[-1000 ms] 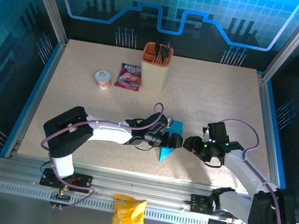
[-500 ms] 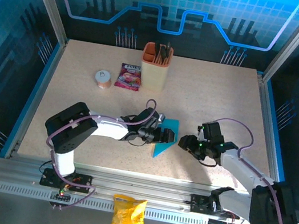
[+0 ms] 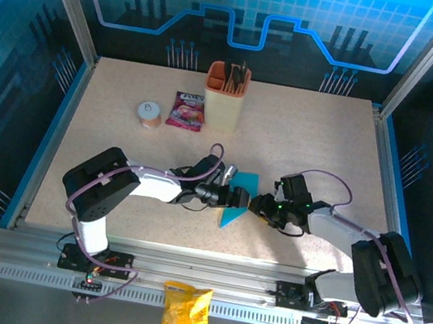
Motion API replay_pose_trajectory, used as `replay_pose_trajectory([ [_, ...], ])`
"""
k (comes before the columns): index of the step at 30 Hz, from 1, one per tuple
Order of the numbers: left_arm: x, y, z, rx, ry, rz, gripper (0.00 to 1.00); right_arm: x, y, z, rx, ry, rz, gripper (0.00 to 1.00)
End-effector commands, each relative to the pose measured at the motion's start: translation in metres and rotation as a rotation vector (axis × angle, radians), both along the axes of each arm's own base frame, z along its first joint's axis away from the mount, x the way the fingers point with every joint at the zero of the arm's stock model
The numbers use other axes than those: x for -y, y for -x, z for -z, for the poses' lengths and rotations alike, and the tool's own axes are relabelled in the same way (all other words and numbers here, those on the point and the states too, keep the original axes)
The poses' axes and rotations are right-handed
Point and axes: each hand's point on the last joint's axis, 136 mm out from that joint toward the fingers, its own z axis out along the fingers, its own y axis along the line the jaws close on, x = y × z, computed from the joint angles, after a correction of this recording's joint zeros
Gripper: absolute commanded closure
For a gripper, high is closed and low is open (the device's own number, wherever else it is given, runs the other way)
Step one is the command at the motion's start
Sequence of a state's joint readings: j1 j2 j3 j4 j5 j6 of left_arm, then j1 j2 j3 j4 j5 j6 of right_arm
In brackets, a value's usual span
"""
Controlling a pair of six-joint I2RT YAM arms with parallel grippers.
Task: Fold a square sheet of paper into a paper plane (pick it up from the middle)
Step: Fold the wing for the fifth time at the center of the table.
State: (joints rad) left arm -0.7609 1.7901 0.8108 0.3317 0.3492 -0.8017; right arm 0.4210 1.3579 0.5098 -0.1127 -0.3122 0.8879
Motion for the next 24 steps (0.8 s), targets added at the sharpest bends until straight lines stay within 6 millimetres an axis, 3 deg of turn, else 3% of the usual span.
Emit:
replay_pose_trajectory([
  [1, -0.014, 0.013, 0.013, -0.034, -0.045, 0.025, 0.20, -0.014, -0.008, -0.006, 0.021, -0.048, -0.019, 0.56],
  [17, -0.016, 0.015, 0.016, -0.040, -0.053, 0.027, 0.20, -0.019, -0.020, -0.009, 0.030, -0.063, -0.027, 0.73],
  [22, -0.019, 0.014, 0.015, -0.035, -0.054, 0.028, 0.20, -0.019, -0.021, -0.008, 0.023, -0.070, -0.028, 0.98],
  [24, -0.021, 0.010, 0.009, -0.020, -0.051, 0.022, 0.20, -0.019, -0.019, -0.008, 0.021, -0.072, -0.023, 1.00],
])
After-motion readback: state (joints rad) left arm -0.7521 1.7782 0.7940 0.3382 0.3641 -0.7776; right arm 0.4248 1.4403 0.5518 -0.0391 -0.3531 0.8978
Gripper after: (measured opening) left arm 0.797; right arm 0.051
